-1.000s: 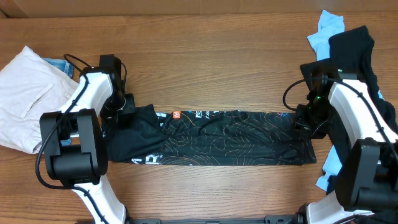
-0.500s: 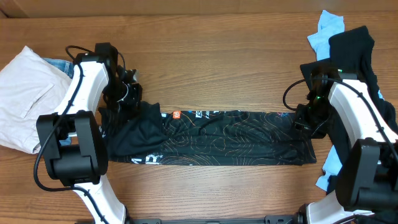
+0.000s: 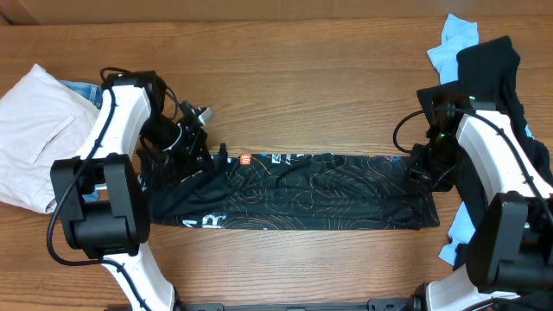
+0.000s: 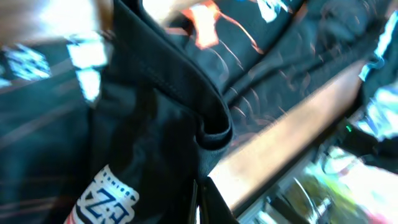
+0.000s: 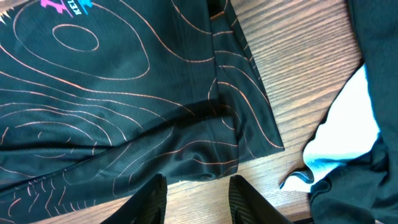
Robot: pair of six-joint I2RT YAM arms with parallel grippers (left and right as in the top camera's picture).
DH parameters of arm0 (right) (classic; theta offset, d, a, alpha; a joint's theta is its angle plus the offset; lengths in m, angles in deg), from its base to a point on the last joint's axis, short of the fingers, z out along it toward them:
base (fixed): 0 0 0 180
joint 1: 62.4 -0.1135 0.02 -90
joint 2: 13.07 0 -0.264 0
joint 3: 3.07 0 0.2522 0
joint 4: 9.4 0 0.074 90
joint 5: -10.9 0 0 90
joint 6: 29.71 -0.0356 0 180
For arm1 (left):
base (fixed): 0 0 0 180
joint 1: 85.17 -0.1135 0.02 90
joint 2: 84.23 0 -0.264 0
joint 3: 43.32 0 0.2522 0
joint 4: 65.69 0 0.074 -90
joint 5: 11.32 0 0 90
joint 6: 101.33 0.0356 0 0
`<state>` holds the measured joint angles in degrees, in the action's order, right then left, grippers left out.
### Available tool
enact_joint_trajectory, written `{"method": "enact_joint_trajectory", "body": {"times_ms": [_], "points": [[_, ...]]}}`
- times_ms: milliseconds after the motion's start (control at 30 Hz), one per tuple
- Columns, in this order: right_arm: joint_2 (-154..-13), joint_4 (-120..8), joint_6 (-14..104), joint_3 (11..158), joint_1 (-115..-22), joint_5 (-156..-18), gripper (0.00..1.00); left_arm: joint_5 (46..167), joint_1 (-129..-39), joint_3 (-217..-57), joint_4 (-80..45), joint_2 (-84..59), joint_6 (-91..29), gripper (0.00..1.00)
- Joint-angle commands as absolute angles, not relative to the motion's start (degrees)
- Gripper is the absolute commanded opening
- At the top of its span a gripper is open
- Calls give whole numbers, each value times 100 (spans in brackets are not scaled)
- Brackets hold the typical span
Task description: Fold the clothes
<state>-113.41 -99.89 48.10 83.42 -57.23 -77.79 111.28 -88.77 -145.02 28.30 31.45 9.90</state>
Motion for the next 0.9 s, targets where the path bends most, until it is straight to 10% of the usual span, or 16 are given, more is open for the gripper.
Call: {"method": "enact_joint_trajectory", "body": {"times_ms": [0,467,500,567,867], "points": [[-11214,-9950,4786,8337,-5716,-7808,37,11740,-8833,-14622,3131,3221,1834,5],[-11214,-9943,4806,8337,-5716,-7804,37,11568,-7933,-14616,3512,3224,2459,9],[-11214,-9943,4808,8337,-5716,-7804,37,11550,-7882,-14616,3481,3224,2424,15],[-11214,-9943,4808,8337,-5716,-7804,37,11548,-7797,-14616,3437,3224,2426,63],[-11214,-9947,4801,8337,-5705,-7806,54,11299,-7775,-14616,3308,3224,2072,55]]}}
